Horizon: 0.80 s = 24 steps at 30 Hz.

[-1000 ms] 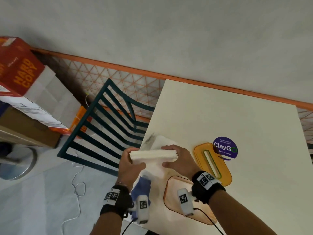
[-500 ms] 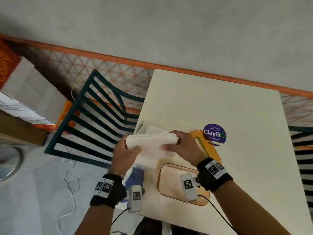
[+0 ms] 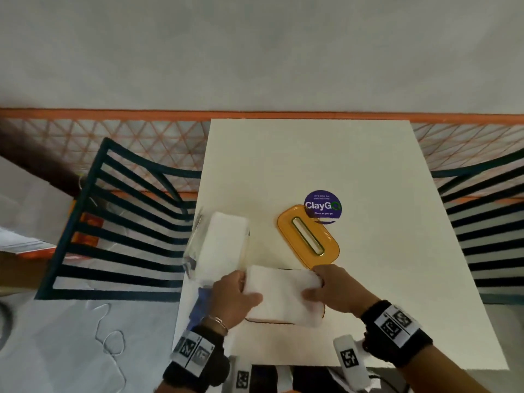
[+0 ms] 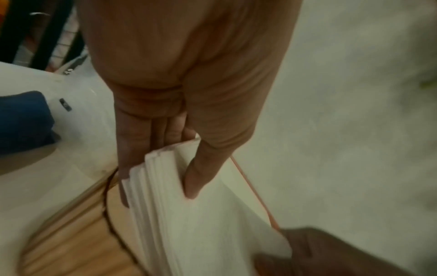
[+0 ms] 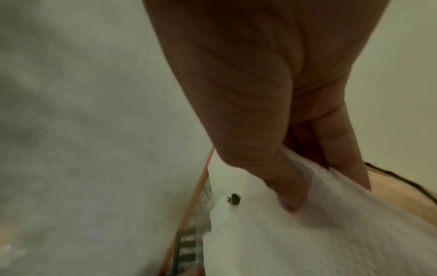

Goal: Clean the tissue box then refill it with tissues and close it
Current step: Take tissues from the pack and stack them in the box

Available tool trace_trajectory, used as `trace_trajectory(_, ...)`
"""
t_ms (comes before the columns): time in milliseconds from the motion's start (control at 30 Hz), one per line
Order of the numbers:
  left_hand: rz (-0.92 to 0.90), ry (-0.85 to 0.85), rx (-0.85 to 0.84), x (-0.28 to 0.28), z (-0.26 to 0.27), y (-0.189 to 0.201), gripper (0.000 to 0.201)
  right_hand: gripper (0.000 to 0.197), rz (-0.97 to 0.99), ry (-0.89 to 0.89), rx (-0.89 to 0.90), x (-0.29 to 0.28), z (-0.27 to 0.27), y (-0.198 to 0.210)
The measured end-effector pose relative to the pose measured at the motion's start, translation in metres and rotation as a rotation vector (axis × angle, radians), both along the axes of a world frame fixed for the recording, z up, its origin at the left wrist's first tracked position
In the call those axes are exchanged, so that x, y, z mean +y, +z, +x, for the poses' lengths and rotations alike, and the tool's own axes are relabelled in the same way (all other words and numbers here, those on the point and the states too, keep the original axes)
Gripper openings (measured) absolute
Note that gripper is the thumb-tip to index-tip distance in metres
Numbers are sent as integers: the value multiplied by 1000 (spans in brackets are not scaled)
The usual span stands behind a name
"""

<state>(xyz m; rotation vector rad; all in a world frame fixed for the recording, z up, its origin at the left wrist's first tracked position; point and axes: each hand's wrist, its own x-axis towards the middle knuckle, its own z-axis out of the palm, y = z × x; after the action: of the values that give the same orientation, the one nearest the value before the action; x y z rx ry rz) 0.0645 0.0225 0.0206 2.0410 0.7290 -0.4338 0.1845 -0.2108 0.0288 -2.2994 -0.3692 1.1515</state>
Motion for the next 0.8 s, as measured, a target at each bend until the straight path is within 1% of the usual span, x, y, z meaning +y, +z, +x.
trace_trajectory(67,76,-10,17,-11,2,-4,29,36,-60,16,-94,5,-5,-7)
trace_trajectory(133,119,-16,39,-20,5,-9,27,42,-123,37,-144,14,-8,-10)
trace_trajectory(233,259,-66,117,-30,13,-12,26,38,-255,129,-202,27,-9,-9)
trace_trajectory(267,306,-101,144,-33,15,-12,30,35,-282,156,-225,30,-9,-9)
trace_trajectory(367,385,-189,216,-42,21,-16,54,28,-350,224,-276,39,-14,-5)
trace_trajectory(433,399,-193,246,-46,24,-18,65,29,-359,256,-307,41,-15,-6)
trace_trajectory(500,394,-173,258,-47,25,-18,70,30,-359,275,-323,41,-15,-2)
trace_trajectory(533,402,-167,253,-48,25,-14,69,31,-358,275,-327,40,-15,1)
trace_trajectory(600,448,-185,220,-47,22,-4,62,32,-350,246,-351,35,-15,9)
trace_trajectory(667,514,-209,144,-45,18,5,53,32,-330,211,-405,27,-16,15)
trace_trajectory(700,524,-218,80,-44,16,7,49,33,-307,199,-423,23,-17,17)
trace_trajectory(767,484,-278,-47,-41,14,2,45,44,-224,200,-406,15,-18,13)
trace_trajectory(800,449,-347,-72,-41,15,-2,45,48,-185,236,-377,13,-18,11)
